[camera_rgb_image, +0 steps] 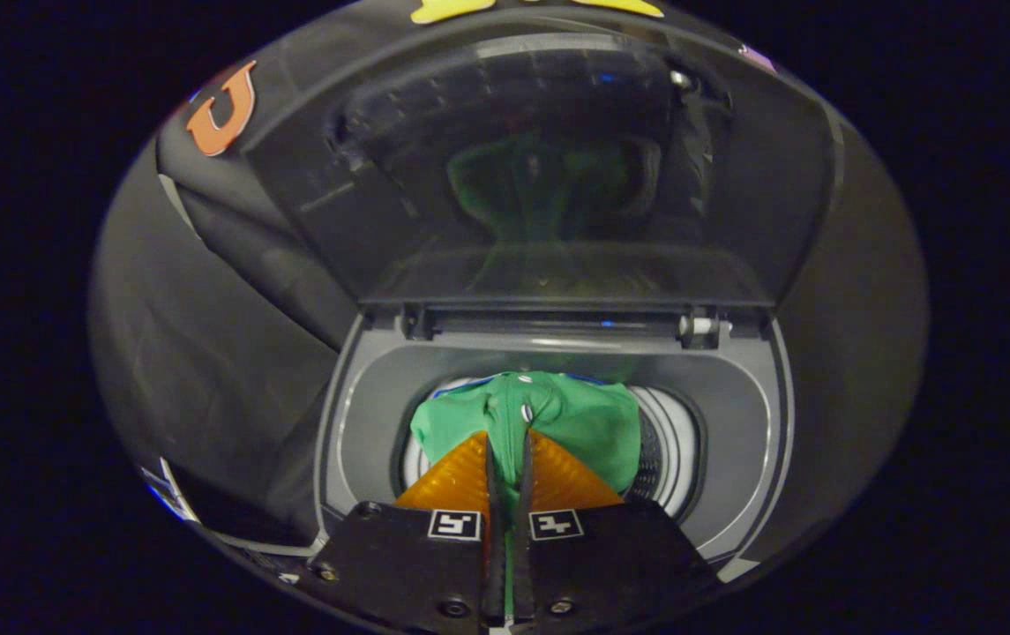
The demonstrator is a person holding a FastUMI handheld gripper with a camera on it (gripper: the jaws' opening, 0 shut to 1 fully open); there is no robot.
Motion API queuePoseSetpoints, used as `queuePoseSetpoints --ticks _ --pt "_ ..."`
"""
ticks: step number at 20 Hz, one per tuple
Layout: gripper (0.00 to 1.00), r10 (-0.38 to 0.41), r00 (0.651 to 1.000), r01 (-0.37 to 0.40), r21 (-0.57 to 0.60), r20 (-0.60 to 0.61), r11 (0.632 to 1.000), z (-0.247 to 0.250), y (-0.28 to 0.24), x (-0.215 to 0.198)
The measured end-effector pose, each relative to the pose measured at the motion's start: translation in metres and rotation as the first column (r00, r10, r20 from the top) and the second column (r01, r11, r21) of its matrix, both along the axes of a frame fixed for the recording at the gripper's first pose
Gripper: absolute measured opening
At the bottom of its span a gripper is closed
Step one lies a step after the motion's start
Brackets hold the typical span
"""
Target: Put the clothes into the washing machine and then close the washing machine lid.
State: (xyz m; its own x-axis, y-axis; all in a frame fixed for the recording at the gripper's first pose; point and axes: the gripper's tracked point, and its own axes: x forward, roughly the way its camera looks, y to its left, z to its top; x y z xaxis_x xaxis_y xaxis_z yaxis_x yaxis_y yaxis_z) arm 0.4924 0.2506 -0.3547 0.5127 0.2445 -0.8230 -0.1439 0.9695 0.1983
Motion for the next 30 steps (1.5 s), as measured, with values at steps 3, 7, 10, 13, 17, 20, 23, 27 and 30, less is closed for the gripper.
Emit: queuePoseSetpoints --ticks 3,7,10,13,17,20,23,27,30 --pt "0.07 -0.024 0.999 0.023 -0.048 -0.021 0.999 -0.028 -0.008 0.005" --pt "0.07 -0.045 0.996 0.039 -0.08 -0.081 0.996 -0.05 -0.005 0.006" --pt "0.07 -0.041 0.994 0.032 -0.088 -0.106 0.996 -0.055 -0.007 0.008" --pt "0.07 -0.038 0.993 0.031 -0.066 -0.109 0.997 -0.056 -0.004 0.007" --pt "0.87 -0.02 0.992 0.012 -0.069 -0.125 0.998 -0.057 -0.008 0.0" --pt "0.84 0.026 0.997 -0.032 -0.074 -0.076 0.997 -0.04 -0.007 -0.002" --pt "0.84 0.069 0.998 -0.069 -0.077 -0.005 0.995 -0.016 -0.005 -0.003" --pt "0.84 0.077 0.996 -0.076 -0.032 0.051 0.997 0.026 -0.002 -0.015" --pt "0.84 0.069 0.991 -0.072 0.015 0.112 0.997 0.065 0.001 -0.022"
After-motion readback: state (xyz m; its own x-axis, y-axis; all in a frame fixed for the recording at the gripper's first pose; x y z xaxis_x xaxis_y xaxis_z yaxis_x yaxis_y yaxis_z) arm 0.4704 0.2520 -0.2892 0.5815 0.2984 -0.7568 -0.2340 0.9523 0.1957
